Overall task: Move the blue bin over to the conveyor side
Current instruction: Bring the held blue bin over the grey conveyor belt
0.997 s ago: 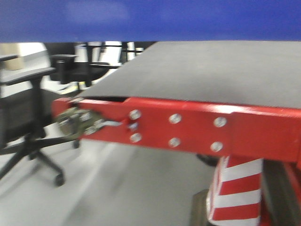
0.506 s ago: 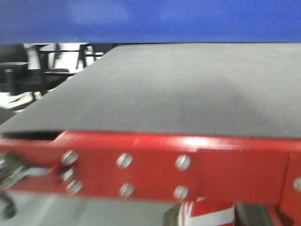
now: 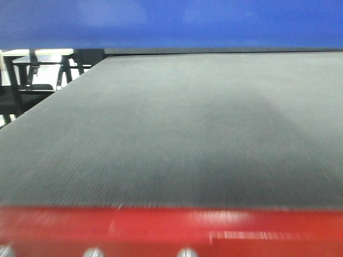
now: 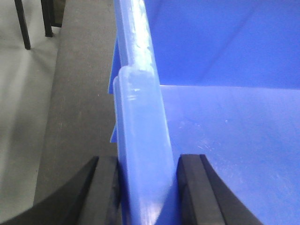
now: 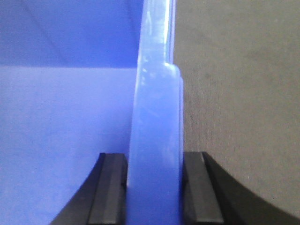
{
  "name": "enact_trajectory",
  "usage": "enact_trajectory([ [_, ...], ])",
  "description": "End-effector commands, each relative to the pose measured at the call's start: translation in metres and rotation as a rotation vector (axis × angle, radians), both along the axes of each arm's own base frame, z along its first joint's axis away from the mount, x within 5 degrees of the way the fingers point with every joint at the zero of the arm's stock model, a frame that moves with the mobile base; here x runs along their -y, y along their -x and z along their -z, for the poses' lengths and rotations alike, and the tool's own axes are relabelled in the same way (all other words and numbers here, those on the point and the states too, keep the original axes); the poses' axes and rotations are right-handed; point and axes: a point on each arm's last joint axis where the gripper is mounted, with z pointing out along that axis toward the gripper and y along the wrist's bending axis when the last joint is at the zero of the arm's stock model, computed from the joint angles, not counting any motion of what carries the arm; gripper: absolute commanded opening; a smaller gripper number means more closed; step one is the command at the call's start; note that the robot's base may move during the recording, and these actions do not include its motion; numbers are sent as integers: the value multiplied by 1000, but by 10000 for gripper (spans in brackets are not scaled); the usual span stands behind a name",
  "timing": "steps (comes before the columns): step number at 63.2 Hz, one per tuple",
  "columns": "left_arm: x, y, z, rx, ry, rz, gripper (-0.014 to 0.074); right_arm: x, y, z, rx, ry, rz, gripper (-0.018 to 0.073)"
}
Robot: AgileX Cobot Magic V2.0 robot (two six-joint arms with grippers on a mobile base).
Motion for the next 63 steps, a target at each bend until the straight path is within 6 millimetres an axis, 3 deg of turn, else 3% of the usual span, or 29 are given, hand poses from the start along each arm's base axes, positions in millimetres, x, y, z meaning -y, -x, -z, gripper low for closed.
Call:
enact_trajectory([
  [1,-3,4,-15,132,-26,-19,-18,7,3,-14,133,29,31,-78],
  [63,-3,4,-15,132,-26,-19,-18,7,3,-14,133,29,31,-78],
])
